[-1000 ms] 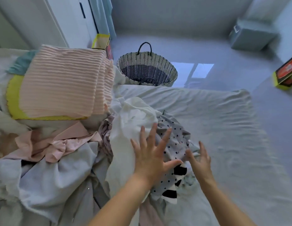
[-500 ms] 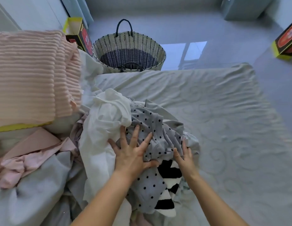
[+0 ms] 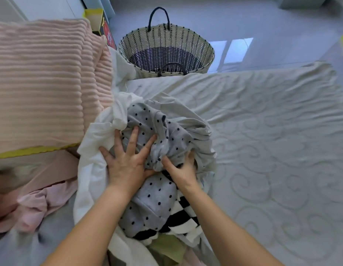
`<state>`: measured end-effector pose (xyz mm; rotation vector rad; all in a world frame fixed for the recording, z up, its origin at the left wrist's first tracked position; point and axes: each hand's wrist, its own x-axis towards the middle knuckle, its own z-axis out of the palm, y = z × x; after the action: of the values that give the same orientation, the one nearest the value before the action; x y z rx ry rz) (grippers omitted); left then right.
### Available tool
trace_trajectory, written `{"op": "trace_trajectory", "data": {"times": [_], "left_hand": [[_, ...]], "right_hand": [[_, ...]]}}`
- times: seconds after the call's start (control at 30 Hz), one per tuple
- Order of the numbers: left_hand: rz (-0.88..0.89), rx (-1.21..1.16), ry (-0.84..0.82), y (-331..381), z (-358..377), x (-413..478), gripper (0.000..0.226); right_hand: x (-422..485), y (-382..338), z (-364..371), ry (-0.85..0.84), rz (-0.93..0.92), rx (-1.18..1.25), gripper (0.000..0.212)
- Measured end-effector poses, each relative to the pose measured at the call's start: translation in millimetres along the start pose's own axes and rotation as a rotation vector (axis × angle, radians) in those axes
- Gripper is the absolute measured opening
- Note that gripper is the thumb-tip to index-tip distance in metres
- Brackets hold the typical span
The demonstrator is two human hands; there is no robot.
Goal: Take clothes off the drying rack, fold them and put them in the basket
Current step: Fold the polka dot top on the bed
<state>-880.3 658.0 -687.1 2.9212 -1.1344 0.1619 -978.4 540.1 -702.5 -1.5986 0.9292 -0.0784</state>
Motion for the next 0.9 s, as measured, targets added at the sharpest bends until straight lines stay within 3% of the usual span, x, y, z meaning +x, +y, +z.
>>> {"op": "trace_trajectory", "data": {"times": [0.13,0.37,0.53,0.63,0.77,0.9], "left_hand": [[-0.021,0.042,-0.043,-13.3,1.3,1.1,0.109],[-0.033,0.047,-0.174,1.9,-16.9,-1.3,0.102],[-0.037,0.055,-0.294,14.4,-41.9,-20.1,0.091],[-0.023,0.049,-0.324,7.5,-52.9,-33.9,0.089],[-0.035,0.057,-0.271,-6.5,-62.1,-50.4,0.087],[-0.138,-0.007,-0.315,-23.0,-84.8,-63.9,0.085]], "right_hand": [[6.7,-6.9,10.1,-0.032,0.077,-0.245,0.112],[-9.5,-11.9,-13.4,-0.08,0.174,-0.301,0.102],[-34.7,-32.9,-32.4,0.323,-0.031,-0.172,0.102],[-30.4,-58.6,-33.0,0.281,-0.134,-0.26,0.088],[-13.8,-79.4,-24.2,0.104,-0.165,-0.669,0.071],[-9.5,-97.1,-19.8,0.166,-0.284,-0.675,0.024]]}}
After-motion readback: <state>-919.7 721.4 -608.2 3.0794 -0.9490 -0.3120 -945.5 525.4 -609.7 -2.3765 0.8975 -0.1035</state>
